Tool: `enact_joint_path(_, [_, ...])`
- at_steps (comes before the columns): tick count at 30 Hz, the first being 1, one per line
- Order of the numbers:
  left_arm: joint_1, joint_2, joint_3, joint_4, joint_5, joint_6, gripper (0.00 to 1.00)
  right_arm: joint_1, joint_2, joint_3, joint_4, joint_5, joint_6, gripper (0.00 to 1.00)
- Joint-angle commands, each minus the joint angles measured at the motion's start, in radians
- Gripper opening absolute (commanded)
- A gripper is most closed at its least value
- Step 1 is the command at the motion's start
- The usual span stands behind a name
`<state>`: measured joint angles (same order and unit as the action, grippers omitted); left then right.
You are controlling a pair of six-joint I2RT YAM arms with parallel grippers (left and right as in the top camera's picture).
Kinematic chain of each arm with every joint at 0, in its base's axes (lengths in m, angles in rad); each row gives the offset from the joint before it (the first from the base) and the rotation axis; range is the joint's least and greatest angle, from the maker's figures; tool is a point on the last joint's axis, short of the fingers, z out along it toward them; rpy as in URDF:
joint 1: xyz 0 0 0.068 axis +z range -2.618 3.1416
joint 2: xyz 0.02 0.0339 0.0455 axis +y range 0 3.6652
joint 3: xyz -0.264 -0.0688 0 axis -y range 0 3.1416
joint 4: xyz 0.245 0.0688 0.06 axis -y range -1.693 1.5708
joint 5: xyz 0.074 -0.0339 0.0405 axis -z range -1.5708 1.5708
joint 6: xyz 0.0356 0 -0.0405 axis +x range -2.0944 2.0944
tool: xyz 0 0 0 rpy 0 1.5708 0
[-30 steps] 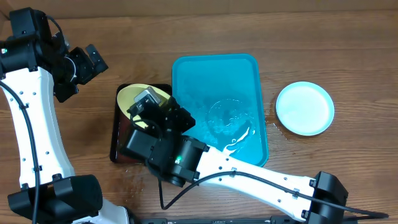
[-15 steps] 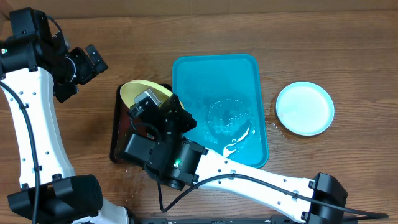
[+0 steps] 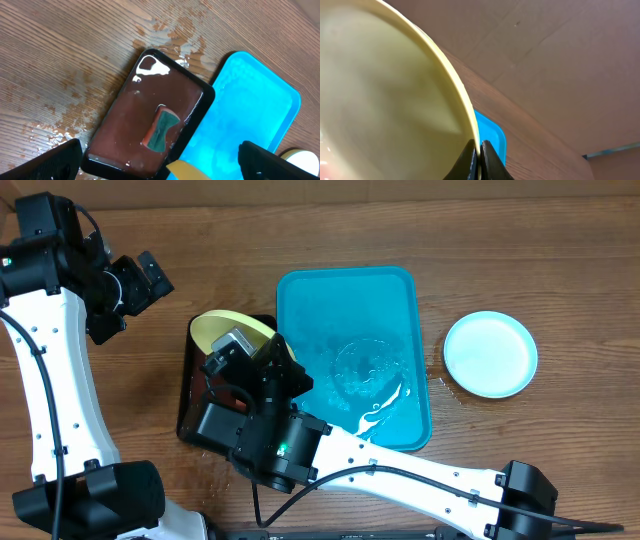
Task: Clean dirty plates on tray and stack at the side
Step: 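Lift the yellow plate with the right gripper and tilt it over the black tray, then carry the yellow plate right and set it on the plate stack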
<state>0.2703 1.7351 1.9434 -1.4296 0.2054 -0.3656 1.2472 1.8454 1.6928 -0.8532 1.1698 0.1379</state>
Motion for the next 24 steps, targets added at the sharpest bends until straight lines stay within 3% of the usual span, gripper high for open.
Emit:
enact_joint_path(1, [0.004,-0.009,0.016,-0.003,-0.006,0.006,1.0,0.004,-0.004,0.021,0.008,0.034,0.014,0.04])
enact_joint_path(21, [0.004,-0.009,0.016,-0.003,-0.006,0.006,1.0,0.0,-0.004,0.021,0.008,0.033,0.015,0.04])
enact_joint_path(24, [0.004,-0.009,0.016,-0.003,-0.006,0.006,1.0,-0.058,-0.004,0.021,0.002,-0.004,0.097,0.04])
